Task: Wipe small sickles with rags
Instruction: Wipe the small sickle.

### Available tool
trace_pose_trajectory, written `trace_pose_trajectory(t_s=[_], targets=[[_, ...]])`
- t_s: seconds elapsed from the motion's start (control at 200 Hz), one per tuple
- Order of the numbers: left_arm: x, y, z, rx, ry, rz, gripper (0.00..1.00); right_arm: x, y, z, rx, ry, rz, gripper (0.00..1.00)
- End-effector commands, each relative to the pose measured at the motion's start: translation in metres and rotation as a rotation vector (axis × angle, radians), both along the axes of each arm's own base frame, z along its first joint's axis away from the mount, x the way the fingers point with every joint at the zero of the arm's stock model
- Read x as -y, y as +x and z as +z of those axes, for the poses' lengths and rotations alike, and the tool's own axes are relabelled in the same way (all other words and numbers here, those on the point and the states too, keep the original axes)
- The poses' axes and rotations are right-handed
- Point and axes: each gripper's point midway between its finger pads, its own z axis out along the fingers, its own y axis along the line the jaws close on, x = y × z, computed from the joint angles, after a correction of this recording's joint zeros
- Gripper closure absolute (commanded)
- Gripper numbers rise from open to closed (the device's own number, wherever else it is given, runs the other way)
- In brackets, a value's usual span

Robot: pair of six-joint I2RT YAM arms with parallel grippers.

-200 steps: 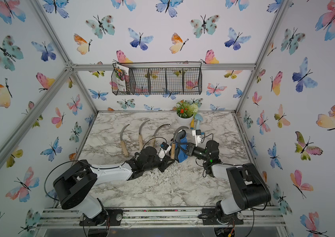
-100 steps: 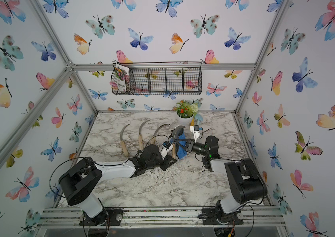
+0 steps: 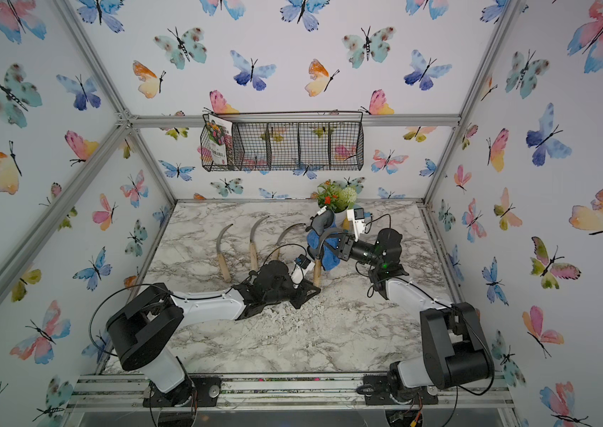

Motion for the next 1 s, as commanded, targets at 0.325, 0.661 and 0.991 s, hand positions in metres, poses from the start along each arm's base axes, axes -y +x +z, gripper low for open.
trace_pose_trajectory(t_s=[0.325,0.661,0.991], targets=[[-0.005,-0.006,-0.024,-0.057,0.069,-0.005,1.0,0.034,-0.018,0.078,0.185,0.078,-0.086,0.98],[-0.005,-0.006,-0.022,-0.051,0.063,-0.008,1.0,0.025,-0.011,0.009,0.048,0.079,-0.016,0.98],[-0.004,-0.005,-0.023,-0.05,0.067,-0.006,1.0,-0.002,-0.021,-0.051,-0.065,0.088,0.074,0.98]])
